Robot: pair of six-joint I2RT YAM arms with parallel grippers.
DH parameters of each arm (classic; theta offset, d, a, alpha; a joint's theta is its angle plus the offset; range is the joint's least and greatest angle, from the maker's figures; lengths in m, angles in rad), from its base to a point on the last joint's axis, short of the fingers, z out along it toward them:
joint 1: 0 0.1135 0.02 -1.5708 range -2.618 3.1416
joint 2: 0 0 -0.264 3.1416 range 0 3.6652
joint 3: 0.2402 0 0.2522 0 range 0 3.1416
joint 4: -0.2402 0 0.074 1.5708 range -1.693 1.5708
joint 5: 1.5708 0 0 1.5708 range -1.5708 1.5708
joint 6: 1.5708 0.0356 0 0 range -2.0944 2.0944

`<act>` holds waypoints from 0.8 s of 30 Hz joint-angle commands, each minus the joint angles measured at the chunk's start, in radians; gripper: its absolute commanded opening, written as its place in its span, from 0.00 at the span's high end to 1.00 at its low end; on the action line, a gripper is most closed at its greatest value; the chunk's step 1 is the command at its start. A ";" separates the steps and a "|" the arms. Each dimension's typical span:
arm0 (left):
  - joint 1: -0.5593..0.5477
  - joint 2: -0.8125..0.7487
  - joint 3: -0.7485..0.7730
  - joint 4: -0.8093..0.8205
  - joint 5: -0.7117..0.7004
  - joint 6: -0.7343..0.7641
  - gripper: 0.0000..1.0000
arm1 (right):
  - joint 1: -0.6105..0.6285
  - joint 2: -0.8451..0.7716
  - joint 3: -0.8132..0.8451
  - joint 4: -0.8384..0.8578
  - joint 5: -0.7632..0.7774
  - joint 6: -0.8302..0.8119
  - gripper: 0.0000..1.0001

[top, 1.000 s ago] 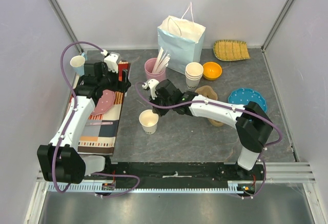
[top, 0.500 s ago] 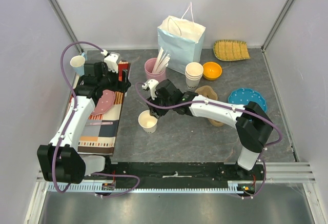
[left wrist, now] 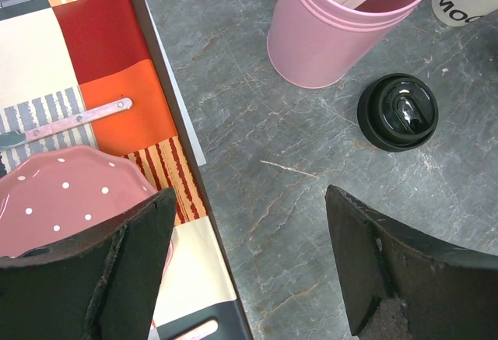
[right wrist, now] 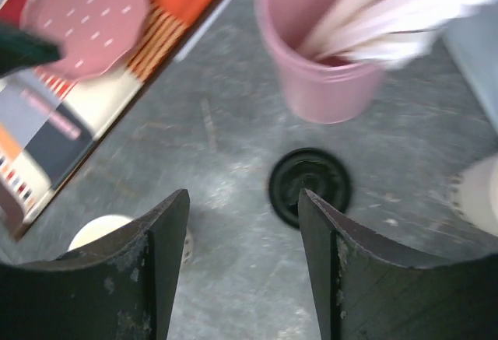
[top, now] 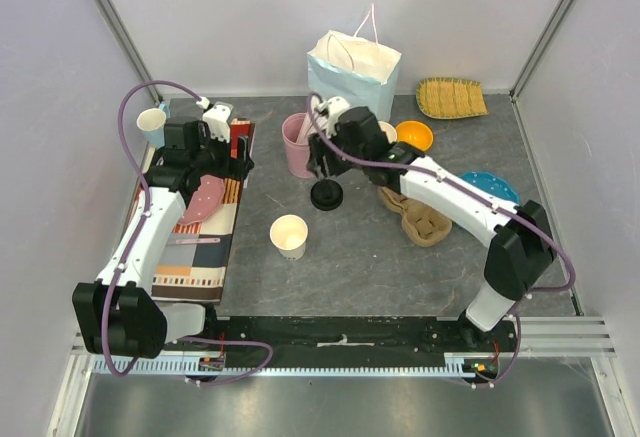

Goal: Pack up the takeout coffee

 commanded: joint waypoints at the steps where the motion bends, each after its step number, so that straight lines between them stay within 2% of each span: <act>1: 0.003 -0.002 0.015 -0.004 -0.020 0.031 0.16 | -0.092 0.015 0.017 -0.023 0.031 0.035 0.35; 3: 0.003 0.001 0.012 -0.005 -0.024 0.033 0.16 | -0.107 0.035 0.020 -0.026 -0.006 -0.066 0.34; 5: 0.002 0.004 0.012 -0.005 -0.027 0.034 0.16 | -0.107 0.063 0.031 -0.035 -0.118 -0.152 0.30; 6: 0.003 0.007 0.012 -0.004 -0.026 0.036 0.16 | -0.110 0.071 0.027 -0.034 -0.170 -0.280 0.28; 7: 0.003 0.008 0.012 -0.004 -0.024 0.033 0.16 | -0.110 0.086 0.019 -0.040 -0.236 -0.337 0.25; 11: 0.003 0.010 0.007 0.001 -0.020 0.030 0.16 | -0.144 0.121 0.011 -0.038 -0.307 -0.502 0.23; 19: 0.003 0.008 -0.001 0.001 -0.030 0.040 0.17 | -0.155 0.175 -0.018 -0.129 -0.526 -0.825 0.43; 24: 0.003 0.014 -0.002 0.006 -0.029 0.039 0.17 | -0.153 0.193 -0.039 -0.164 -0.529 -0.957 0.41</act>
